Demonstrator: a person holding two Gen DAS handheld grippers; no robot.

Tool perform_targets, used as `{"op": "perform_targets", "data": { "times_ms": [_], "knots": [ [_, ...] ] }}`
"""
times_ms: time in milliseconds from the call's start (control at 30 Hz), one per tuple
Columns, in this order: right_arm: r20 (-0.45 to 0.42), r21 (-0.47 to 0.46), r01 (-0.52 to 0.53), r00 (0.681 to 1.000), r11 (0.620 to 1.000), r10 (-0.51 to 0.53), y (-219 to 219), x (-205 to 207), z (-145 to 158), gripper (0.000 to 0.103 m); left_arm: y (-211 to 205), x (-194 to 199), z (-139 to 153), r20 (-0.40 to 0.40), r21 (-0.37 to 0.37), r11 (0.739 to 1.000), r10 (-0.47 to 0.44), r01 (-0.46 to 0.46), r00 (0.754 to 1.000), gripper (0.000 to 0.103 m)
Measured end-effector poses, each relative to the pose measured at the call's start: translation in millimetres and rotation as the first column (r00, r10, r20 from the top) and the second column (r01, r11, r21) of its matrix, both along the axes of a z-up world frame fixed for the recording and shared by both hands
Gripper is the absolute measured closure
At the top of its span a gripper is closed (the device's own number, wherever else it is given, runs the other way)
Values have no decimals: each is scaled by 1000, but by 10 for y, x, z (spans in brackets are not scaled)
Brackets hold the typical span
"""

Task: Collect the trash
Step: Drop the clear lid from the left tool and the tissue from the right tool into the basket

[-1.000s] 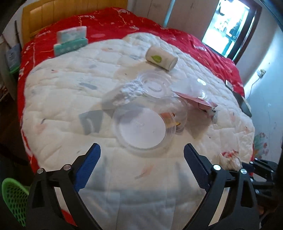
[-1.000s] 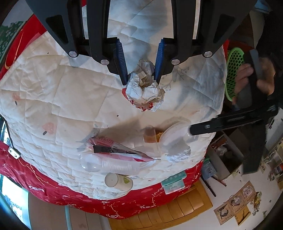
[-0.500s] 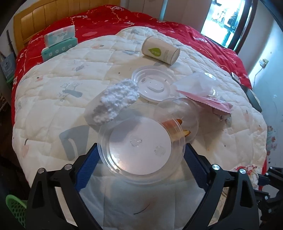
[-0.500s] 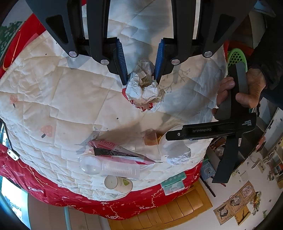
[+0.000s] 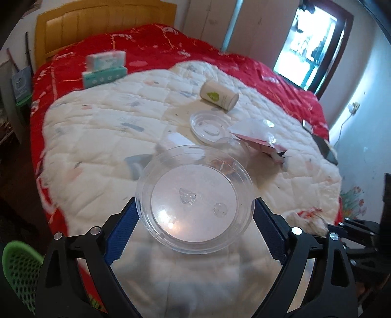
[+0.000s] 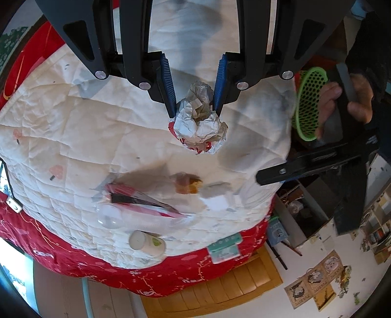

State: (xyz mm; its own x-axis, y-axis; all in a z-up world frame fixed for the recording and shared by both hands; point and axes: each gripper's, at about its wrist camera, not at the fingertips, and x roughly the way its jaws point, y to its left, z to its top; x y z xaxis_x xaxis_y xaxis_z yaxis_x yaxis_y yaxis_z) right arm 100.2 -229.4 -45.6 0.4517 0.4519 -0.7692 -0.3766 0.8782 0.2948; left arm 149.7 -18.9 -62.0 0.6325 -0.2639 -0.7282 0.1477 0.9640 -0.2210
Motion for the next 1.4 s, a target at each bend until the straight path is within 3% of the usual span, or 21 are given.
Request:
{"op": "perform_targets", "data": {
  "times_ms": [300,500,700,1033,1167,1400],
  "knots": [
    [20,21,-98,995,995,98,485,-166,138,73,702,-820,208,43,-23,987,159,-159,986,13],
    [36,23,-174,984,985,173,849,-254,218,73,1366,-1336,105,14,12,947,320,-321,947,13],
    [40,14,-246,969,969,245,1214,-338,252,73,1972,-1701,-171,-68,36,889,458,-456,887,13],
    [41,13,-322,946,947,321,1654,-411,285,73,2347,-1828,-539,-170,38,845,531,-533,830,11],
    [37,15,-344,939,939,343,1779,-432,281,73,2425,-1904,-636,-197,19,838,539,-546,819,11],
    [26,26,-399,917,916,399,2080,-470,270,73,2530,-2130,-570,-170,13,816,571,-578,803,11]
  ]
}}
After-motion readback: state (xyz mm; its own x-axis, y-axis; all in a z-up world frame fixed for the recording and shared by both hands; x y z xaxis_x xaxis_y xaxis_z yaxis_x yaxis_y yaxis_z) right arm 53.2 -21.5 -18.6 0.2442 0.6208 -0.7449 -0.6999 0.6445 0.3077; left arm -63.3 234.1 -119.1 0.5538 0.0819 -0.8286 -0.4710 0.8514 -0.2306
